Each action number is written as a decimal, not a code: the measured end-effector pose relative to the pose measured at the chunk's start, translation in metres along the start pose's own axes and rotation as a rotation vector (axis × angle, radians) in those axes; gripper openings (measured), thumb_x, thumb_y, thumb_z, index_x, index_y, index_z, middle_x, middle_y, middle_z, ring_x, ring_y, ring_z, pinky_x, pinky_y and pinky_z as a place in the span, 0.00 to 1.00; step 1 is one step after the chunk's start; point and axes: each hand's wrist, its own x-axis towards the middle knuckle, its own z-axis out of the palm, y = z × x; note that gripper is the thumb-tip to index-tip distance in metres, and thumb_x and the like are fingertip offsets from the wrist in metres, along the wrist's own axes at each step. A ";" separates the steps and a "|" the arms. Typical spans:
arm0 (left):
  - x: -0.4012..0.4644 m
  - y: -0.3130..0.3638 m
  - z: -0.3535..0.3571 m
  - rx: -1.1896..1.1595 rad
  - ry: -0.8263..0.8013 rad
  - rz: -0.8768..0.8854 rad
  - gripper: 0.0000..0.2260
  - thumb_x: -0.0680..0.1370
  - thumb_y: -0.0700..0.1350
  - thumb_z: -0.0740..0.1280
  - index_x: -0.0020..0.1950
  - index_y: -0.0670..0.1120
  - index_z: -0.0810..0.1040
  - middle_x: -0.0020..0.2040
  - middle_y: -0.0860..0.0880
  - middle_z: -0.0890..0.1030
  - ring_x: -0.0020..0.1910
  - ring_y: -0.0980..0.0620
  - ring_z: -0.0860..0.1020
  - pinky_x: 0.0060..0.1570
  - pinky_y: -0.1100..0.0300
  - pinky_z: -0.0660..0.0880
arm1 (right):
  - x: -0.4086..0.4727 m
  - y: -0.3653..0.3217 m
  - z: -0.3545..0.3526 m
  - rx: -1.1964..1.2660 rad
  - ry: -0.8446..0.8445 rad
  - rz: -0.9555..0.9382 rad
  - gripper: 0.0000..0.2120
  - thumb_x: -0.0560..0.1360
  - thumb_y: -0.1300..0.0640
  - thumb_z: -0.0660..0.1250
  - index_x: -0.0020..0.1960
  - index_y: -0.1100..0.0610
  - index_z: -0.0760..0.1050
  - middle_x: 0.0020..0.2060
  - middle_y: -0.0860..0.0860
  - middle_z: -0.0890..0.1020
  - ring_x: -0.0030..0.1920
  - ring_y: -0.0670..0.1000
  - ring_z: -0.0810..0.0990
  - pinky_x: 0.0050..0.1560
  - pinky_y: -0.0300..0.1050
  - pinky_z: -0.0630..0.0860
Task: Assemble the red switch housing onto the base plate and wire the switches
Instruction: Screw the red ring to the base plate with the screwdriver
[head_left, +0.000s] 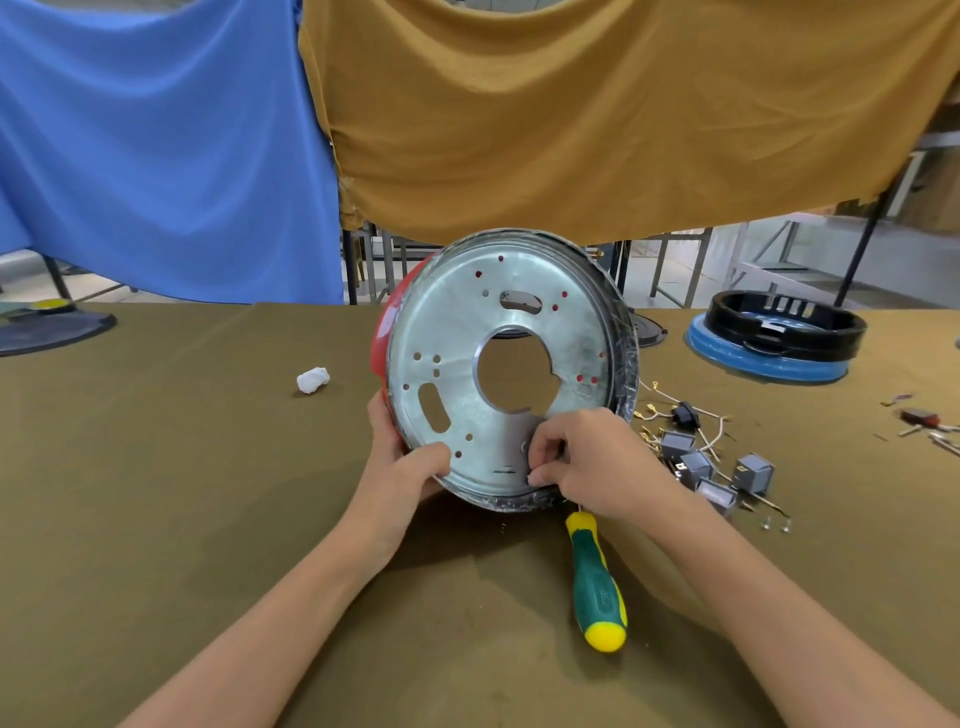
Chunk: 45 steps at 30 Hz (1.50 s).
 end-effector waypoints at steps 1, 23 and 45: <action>0.001 0.000 -0.001 0.007 -0.005 -0.003 0.35 0.63 0.37 0.65 0.66 0.63 0.67 0.57 0.55 0.80 0.51 0.55 0.81 0.45 0.57 0.80 | 0.000 -0.001 0.001 -0.002 0.009 0.012 0.06 0.70 0.56 0.77 0.38 0.50 0.80 0.33 0.42 0.80 0.38 0.44 0.78 0.38 0.39 0.71; 0.012 -0.004 -0.001 0.116 0.060 -0.118 0.25 0.64 0.44 0.67 0.61 0.57 0.72 0.53 0.53 0.82 0.49 0.57 0.82 0.52 0.56 0.81 | 0.008 -0.008 0.016 -0.041 0.042 -0.027 0.05 0.74 0.59 0.71 0.41 0.51 0.79 0.38 0.46 0.80 0.42 0.50 0.77 0.45 0.46 0.75; 0.016 -0.004 -0.005 0.091 0.078 -0.146 0.31 0.63 0.42 0.63 0.67 0.51 0.72 0.60 0.50 0.81 0.57 0.48 0.80 0.50 0.54 0.78 | 0.007 -0.008 0.023 0.141 0.135 0.116 0.06 0.68 0.55 0.79 0.37 0.52 0.81 0.32 0.44 0.82 0.37 0.46 0.80 0.44 0.47 0.79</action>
